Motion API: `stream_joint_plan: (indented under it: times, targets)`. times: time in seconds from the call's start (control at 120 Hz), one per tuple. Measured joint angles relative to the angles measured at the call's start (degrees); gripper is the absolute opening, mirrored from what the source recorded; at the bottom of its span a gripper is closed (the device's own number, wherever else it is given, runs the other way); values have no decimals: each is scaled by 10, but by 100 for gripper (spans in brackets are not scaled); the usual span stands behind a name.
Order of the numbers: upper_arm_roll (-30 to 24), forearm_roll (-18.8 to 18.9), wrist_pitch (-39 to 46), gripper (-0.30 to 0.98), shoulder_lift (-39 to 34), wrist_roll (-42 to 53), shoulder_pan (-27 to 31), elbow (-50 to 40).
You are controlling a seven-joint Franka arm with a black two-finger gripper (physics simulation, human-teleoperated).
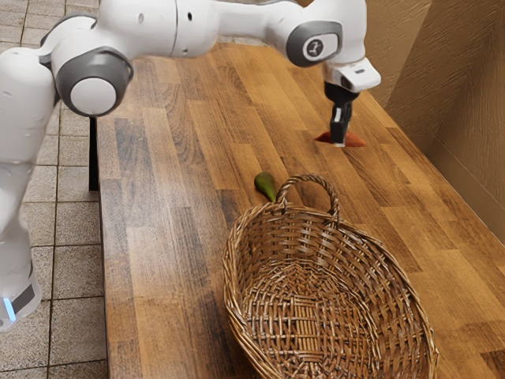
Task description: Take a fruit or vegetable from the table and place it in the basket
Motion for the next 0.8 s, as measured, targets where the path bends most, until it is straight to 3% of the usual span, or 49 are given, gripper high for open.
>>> stream_joint_plan:
  times: [0.458, 0.617, 0.8]
  targets:
    - [-3, 23, -1, 17, -1, -22, -193, -7]
    - [-3, 25, 1, 17, 7, -35, -214, -7]
    - [-14, 28, 2, 53, 17, -44, -212, -5]
